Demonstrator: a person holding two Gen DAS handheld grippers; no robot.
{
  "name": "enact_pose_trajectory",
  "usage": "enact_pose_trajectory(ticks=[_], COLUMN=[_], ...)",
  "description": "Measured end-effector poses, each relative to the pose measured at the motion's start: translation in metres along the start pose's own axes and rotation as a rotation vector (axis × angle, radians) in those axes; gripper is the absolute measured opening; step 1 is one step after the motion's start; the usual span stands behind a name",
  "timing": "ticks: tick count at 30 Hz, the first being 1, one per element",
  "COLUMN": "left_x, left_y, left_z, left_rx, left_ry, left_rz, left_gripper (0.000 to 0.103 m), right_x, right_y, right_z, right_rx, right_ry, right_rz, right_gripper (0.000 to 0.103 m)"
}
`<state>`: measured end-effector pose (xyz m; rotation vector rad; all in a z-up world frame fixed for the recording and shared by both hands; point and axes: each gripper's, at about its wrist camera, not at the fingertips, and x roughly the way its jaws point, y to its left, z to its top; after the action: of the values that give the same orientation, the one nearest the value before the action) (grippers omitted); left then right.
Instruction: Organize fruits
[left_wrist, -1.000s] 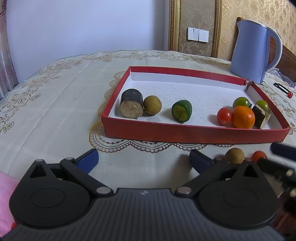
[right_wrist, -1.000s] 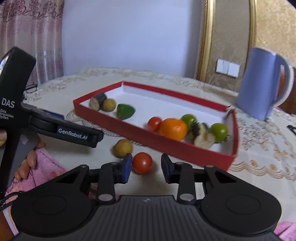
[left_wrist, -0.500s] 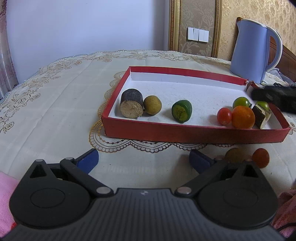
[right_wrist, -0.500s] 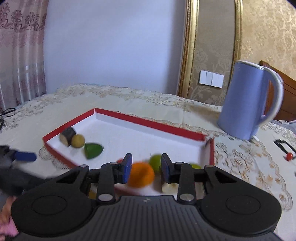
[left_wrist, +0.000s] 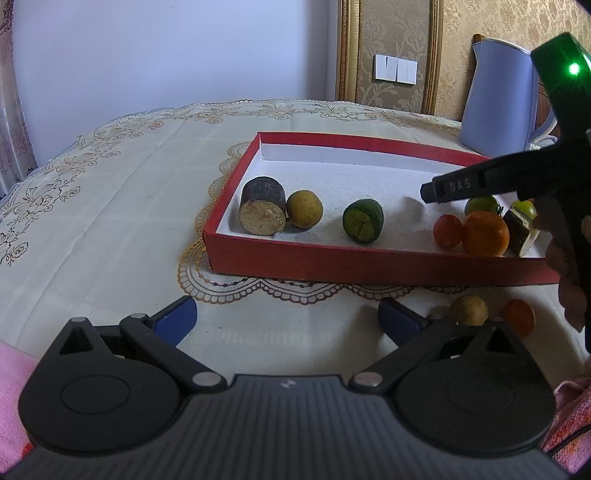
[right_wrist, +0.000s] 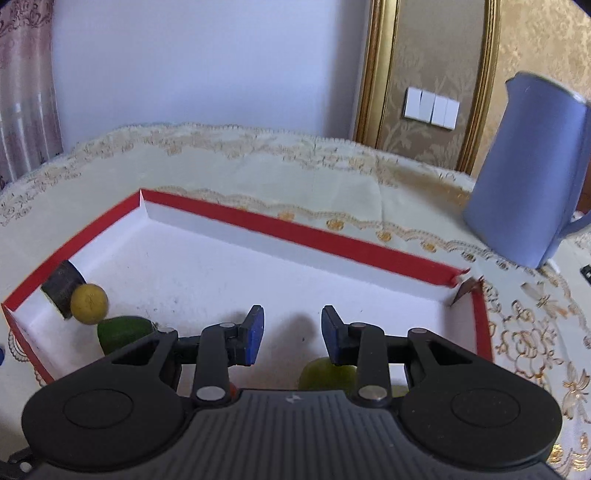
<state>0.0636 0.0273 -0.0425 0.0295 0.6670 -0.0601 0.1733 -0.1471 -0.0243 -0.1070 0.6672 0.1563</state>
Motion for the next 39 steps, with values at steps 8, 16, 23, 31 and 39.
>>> enact_pose_trajectory(ticks=[8,16,23,31,39], left_x=[0.000,0.000,0.000,-0.029,-0.024], left_y=[0.000,0.000,-0.001,-0.016,-0.047], left_z=[0.000,0.000,0.000,-0.004,0.002], left_rx=[0.000,0.000,0.000,-0.007,0.059], left_ry=[0.000,0.000,0.000,-0.039,-0.031], left_rz=[0.000,0.000,0.001,-0.069,-0.123], left_gripper=[0.103,0.103,0.103,0.103,0.103], right_x=[-0.002,-0.080,-0.125,-0.117,-0.117], right_y=[0.000,-0.031,-0.066,-0.097,-0.099], right_z=[-0.001,-0.040,-0.110,-0.127,-0.128], right_rx=[-0.011,0.058,0.095,0.244,0.250], right_ry=[0.003,-0.099,-0.100,-0.069,-0.070], right_rz=[-0.002,0.030,-0.063,0.007,0.024], right_gripper=[0.044,0.067,0.068,0.074,0.078])
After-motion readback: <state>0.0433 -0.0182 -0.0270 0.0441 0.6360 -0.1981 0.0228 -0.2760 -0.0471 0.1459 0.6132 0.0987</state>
